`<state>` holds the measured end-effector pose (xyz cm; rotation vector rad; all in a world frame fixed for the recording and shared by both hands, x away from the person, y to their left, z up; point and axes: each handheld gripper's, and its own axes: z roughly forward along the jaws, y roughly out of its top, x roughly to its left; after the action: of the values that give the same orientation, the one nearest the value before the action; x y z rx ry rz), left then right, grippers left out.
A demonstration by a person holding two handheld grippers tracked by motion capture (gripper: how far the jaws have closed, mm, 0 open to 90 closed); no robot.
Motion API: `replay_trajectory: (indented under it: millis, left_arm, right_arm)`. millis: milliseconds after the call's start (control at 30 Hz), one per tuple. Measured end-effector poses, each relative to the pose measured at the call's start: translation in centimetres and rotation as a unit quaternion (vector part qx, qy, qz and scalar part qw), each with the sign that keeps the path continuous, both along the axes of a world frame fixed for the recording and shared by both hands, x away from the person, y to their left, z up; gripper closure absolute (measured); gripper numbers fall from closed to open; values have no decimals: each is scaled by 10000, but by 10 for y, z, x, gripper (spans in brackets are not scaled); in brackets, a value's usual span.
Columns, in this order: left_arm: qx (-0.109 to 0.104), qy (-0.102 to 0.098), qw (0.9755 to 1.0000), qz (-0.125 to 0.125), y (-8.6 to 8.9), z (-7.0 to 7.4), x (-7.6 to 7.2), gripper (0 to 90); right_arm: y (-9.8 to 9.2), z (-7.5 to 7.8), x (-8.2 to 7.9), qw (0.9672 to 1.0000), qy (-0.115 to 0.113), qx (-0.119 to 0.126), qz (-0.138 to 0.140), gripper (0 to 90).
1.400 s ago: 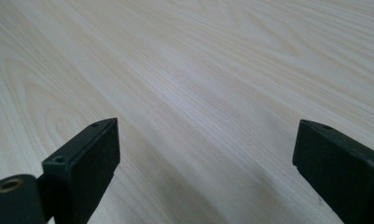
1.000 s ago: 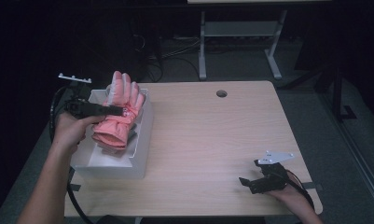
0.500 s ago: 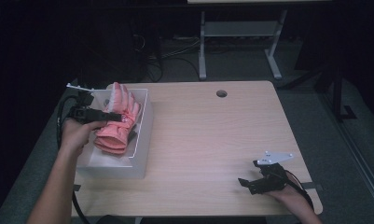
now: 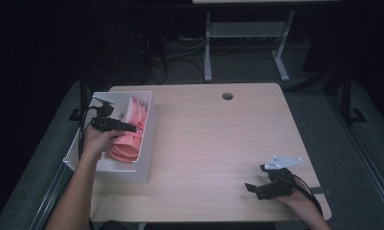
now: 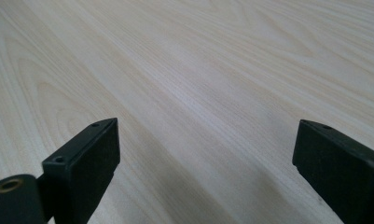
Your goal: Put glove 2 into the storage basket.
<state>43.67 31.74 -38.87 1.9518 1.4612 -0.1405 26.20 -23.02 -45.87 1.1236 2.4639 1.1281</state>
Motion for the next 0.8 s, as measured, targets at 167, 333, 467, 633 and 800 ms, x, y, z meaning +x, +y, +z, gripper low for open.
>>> replay_trajectory:
  millis: [167,333,467,633,800]
  left_arm:
    - [77,153,9998,-31,-6,-15,6,576]
    - [-20,150,9999,-40,-5,-22,6,560]
    - [-156,143,9997,-75,0,-24,6,432]
    - [-136,86,9999,-23,4,-21,4,231]
    - [-30,-69,9999,95,10,-12,1,162]
  right_arm:
    - [0,0,-1,10000,-13,-5,-16,71]
    - [1,0,0,10000,-17,-25,1,71]
    - [2,0,-1,10000,16,-21,-7,71]
    - [0,0,-1,10000,-16,-10,-24,71]
    - [2,0,-1,10000,18,-30,2,71]
